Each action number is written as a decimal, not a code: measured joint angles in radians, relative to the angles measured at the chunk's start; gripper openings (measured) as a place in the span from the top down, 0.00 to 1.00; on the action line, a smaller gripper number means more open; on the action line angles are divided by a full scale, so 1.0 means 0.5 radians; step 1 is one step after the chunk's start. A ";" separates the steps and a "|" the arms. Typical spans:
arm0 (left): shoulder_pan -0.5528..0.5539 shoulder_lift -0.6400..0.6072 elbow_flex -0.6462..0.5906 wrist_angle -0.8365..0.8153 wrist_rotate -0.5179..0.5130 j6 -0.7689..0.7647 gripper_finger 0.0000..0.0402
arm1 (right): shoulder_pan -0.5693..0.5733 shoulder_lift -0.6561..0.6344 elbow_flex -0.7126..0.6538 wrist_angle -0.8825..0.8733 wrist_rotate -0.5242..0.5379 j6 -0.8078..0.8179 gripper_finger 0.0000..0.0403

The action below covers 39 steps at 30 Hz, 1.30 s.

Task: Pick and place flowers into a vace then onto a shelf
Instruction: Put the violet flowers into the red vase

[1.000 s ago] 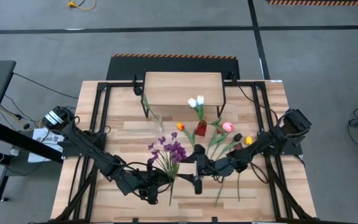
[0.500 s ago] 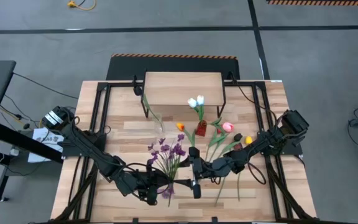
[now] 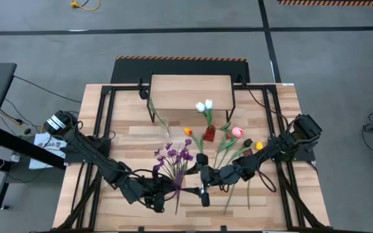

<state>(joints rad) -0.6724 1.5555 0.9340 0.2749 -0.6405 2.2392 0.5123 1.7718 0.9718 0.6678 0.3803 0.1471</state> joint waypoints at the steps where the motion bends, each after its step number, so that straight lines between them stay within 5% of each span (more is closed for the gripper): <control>1: -0.001 0.000 0.000 -0.005 0.000 -0.005 0.98 | -0.005 0.000 0.000 -0.021 0.009 -0.001 0.35; 39: 0.017 0.002 -0.001 0.026 0.008 -0.002 0.98 | -0.140 -0.002 0.000 0.176 -0.193 0.023 0.35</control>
<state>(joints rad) -0.6641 1.5562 0.9337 0.2878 -0.6363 2.2383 0.4423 1.7706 0.9718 0.7557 0.2839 0.1585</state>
